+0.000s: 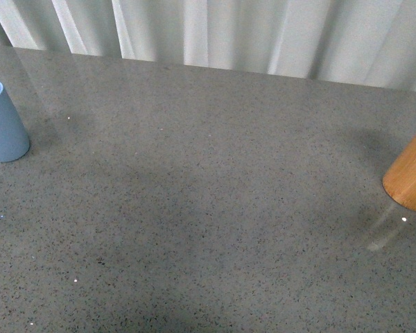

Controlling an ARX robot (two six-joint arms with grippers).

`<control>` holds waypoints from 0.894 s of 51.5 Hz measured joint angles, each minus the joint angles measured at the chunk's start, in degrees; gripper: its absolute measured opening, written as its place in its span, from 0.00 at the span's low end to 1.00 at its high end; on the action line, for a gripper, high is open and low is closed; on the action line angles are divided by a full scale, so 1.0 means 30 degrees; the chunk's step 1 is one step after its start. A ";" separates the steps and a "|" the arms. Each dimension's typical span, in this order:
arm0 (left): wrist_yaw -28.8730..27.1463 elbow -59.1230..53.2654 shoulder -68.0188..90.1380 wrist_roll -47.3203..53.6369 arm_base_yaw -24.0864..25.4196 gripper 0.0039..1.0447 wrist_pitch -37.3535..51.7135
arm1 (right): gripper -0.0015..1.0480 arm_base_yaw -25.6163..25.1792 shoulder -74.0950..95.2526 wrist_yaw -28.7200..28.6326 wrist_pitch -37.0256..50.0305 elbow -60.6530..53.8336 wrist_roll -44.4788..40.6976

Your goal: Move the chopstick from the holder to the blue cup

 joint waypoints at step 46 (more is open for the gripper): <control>0.0000 0.0000 0.0000 0.0007 0.0000 0.94 0.0000 | 0.90 0.0000 0.0000 0.0000 0.0000 0.0000 -0.0007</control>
